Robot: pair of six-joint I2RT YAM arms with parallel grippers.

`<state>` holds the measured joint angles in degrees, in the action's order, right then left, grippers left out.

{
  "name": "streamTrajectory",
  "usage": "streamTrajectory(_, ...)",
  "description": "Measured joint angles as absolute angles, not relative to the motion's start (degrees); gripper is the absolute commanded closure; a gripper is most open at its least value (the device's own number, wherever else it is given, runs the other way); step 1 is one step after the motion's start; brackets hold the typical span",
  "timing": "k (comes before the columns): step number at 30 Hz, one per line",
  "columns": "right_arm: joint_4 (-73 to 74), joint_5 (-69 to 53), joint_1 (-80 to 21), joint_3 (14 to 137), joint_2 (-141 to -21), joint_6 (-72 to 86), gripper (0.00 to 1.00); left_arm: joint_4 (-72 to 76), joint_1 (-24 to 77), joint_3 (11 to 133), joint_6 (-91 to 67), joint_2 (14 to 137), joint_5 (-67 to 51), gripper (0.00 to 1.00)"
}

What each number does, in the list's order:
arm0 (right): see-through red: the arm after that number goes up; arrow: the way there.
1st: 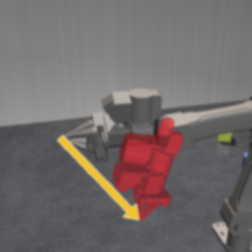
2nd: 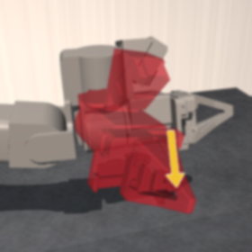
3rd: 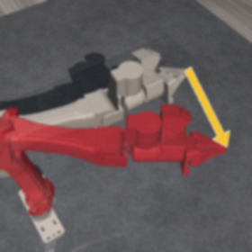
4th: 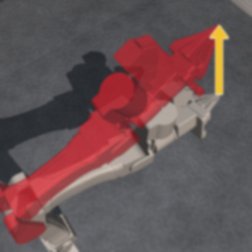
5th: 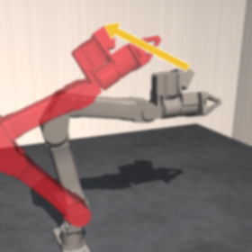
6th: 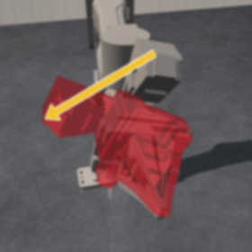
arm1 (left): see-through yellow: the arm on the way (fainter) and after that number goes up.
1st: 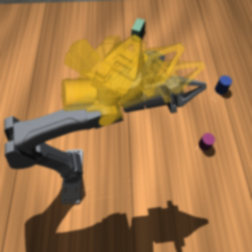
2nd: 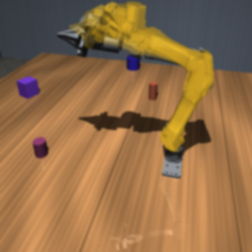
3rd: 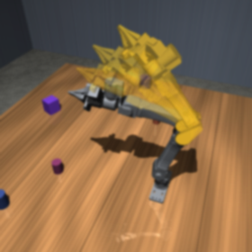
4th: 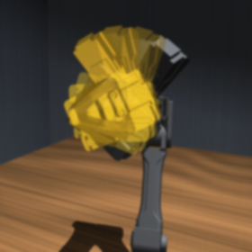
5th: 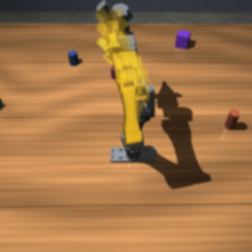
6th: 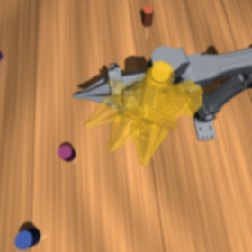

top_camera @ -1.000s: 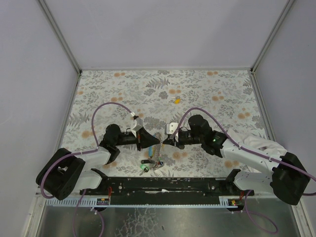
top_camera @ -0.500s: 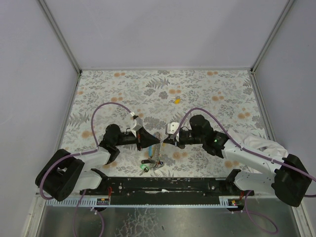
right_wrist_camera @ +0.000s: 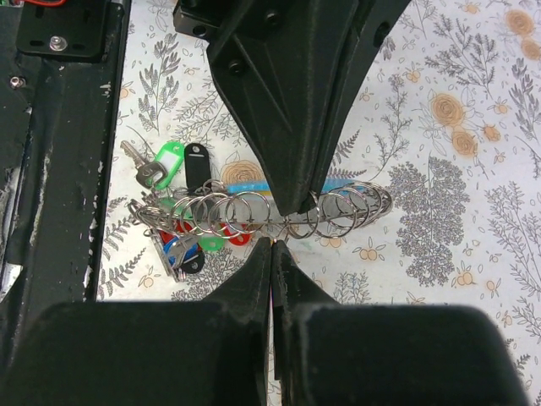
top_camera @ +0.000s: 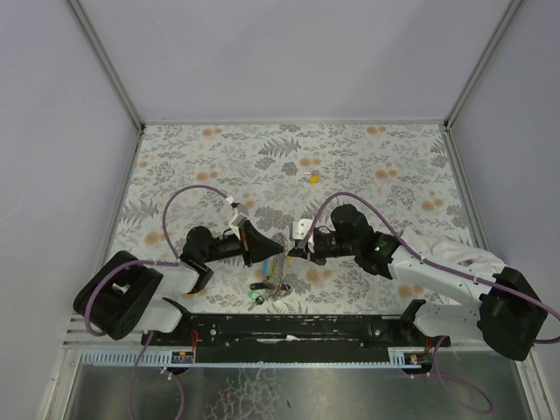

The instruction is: Put the keys on the keyring

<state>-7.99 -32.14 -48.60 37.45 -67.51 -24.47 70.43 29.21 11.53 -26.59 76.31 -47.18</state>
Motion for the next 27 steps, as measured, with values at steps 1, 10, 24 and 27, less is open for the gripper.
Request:
streamTrajectory(1,-8.0,-32.1,-48.7,37.5,-67.7,-24.4,1.0,72.9,29.2,11.1,-28.2,77.6,-46.7,1.0)
streamTrajectory(10,-10.1,-31.5,-49.1,37.2,-68.2,-23.4,0.95,82.3,30.3,9.4,-34.3,81.3,-42.9,1.0)
streamTrajectory(24,-15.6,-30.2,-49.6,34.4,-67.6,-21.3,0.84,83.3,31.2,9.2,-34.2,80.8,-41.3,1.0)
streamTrajectory(27,-16.1,-29.4,-49.8,33.9,-67.6,-21.0,0.84,83.9,31.2,9.2,-34.2,80.8,-41.1,1.0)
